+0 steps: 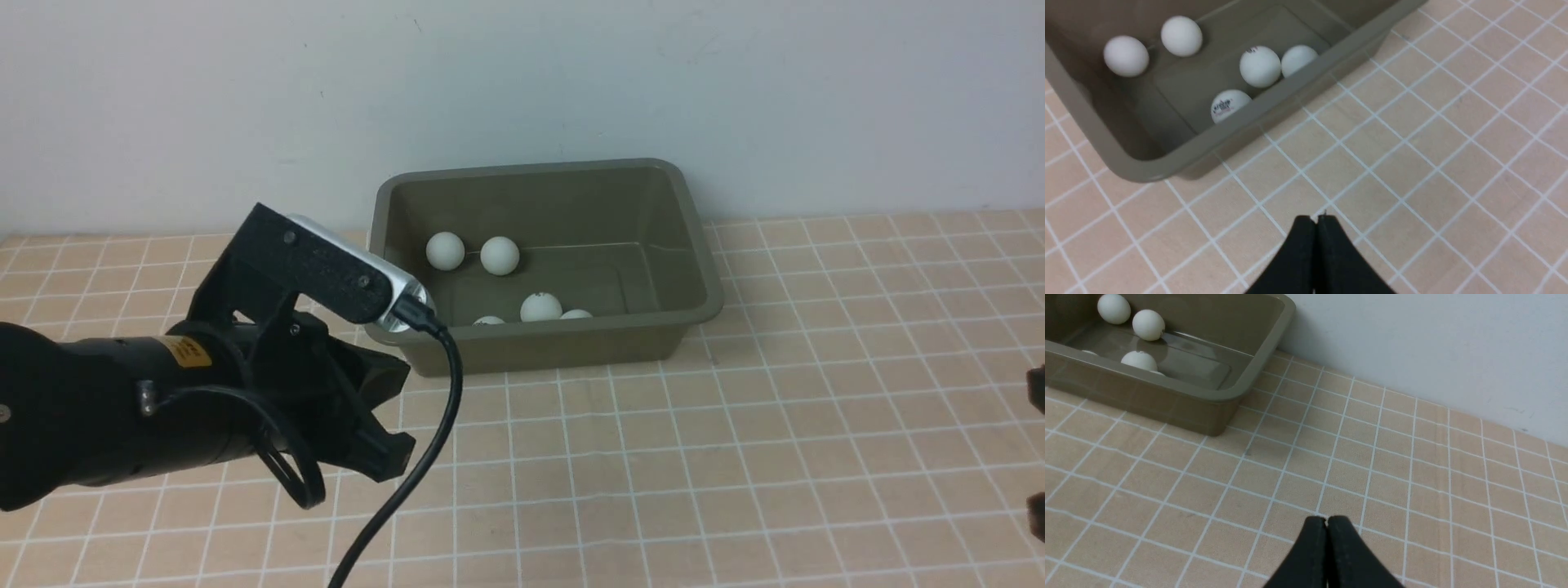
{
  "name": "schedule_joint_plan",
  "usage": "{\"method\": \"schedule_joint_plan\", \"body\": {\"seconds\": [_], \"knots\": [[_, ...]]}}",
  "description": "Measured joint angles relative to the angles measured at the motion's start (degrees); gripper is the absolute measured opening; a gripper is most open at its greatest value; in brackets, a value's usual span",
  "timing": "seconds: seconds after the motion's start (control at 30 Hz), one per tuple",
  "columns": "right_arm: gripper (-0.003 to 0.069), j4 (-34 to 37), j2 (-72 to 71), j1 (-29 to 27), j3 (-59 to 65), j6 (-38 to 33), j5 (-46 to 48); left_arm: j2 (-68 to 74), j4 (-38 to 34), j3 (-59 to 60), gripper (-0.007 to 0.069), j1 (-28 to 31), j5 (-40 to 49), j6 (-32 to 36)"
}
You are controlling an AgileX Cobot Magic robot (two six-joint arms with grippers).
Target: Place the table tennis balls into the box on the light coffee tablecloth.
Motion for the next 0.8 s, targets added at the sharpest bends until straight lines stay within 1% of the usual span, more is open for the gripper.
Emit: {"method": "schedule_joint_plan", "body": {"seconds": [0.17, 0.27, 0.37, 0.5, 0.63, 0.67, 0.8], "knots": [[-0.0019, 0.00, 0.00, 0.00, 0.00, 0.00, 0.00, 0.97, 0.09, 0.00, -0.0069, 0.00, 0.05, 0.94], [-0.0019, 0.00, 0.00, 0.00, 0.00, 0.00, 0.02, 0.30, 1.30, 0.22, -0.0069, 0.30, -0.06, 4.11], [-0.0019, 0.00, 0.00, 0.00, 0.00, 0.00, 0.15, -2.69, 2.13, 2.49, -0.0069, 1.84, -2.26, 5.91], [-0.0019, 0.00, 0.00, 0.00, 0.00, 0.00, 0.32, -10.37, 1.57, 8.75, -0.0069, 6.09, -8.41, 6.17], [-0.0019, 0.00, 0.00, 0.00, 0.00, 0.00, 0.42, -21.80, -3.05, 18.86, -0.0069, 13.90, -16.14, 6.17], [-0.0019, 0.00, 0.00, 0.00, 0.00, 0.00, 0.42, -22.92, -3.32, 19.32, -0.0069, 14.63, -16.45, 6.17], [-0.0019, 0.00, 0.00, 0.00, 0.00, 0.00, 0.53, -35.16, -8.43, 28.63, -0.0069, 20.53, -22.11, 7.00]]}}
